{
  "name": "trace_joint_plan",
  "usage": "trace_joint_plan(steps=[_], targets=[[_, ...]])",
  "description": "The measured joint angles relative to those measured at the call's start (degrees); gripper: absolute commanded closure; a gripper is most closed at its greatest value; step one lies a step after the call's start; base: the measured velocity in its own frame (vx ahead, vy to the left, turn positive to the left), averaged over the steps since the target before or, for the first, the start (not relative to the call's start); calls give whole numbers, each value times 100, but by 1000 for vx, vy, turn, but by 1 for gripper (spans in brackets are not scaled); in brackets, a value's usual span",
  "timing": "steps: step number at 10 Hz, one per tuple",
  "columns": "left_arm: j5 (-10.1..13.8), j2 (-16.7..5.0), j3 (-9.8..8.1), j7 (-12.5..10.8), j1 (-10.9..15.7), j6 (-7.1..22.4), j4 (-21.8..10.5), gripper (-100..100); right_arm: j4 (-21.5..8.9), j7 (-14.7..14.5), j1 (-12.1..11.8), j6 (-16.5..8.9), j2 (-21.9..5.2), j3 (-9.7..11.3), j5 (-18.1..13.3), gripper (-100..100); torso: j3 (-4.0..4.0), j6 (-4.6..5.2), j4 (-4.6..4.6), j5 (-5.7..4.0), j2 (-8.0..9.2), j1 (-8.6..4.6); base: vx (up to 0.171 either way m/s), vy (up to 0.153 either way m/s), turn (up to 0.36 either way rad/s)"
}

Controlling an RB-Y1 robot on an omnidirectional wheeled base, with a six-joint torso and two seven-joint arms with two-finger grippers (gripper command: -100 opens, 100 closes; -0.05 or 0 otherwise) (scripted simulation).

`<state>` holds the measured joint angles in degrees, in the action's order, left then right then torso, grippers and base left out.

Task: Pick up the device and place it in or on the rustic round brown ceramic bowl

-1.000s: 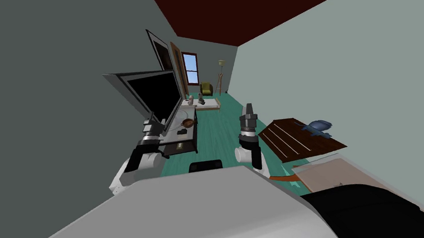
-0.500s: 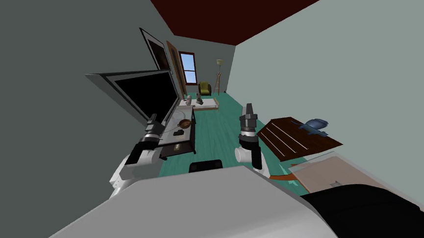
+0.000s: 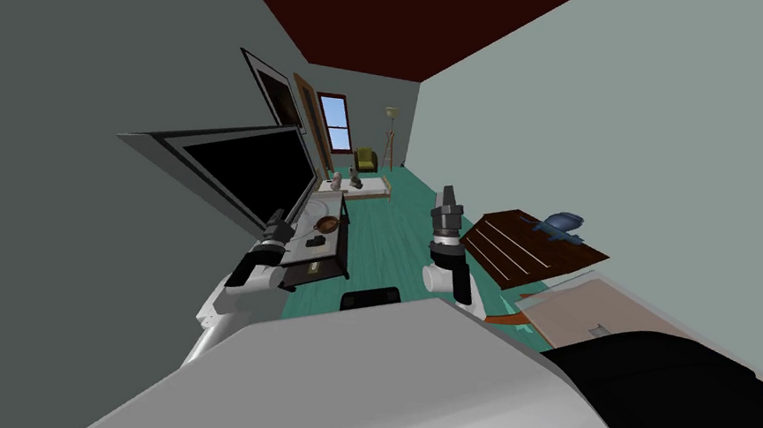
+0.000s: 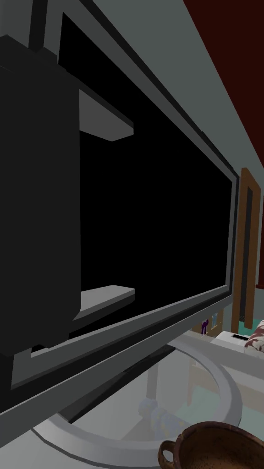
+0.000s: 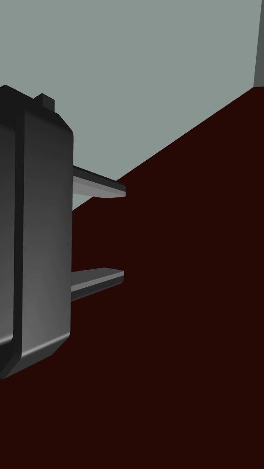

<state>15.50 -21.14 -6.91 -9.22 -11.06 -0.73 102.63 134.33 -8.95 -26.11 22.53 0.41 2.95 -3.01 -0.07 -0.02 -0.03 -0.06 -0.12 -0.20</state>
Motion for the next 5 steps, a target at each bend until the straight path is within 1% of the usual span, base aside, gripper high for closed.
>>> trace_joint_plan(steps=[1,2,4,5], targets=[[111,-111,-47,25,45,163,-123,-100,0,0,0,0,0,0,0,0,1,0,1,0,2,3,25,-43,-25],[150,-127,-57,57,94,298,-231,-100,0,0,0,0,0,0,0,0,3,0,1,1,4,5,40,-57,-54],[307,-269,-100,119,233,583,-507,-100,0,0,0,0,0,0,0,0,0,-1,0,1,0,4,36,-48,-29],[376,-297,-131,175,320,752,-639,-100,0,0,0,0,0,0,0,0,1,0,0,1,2,4,33,-40,-29]])
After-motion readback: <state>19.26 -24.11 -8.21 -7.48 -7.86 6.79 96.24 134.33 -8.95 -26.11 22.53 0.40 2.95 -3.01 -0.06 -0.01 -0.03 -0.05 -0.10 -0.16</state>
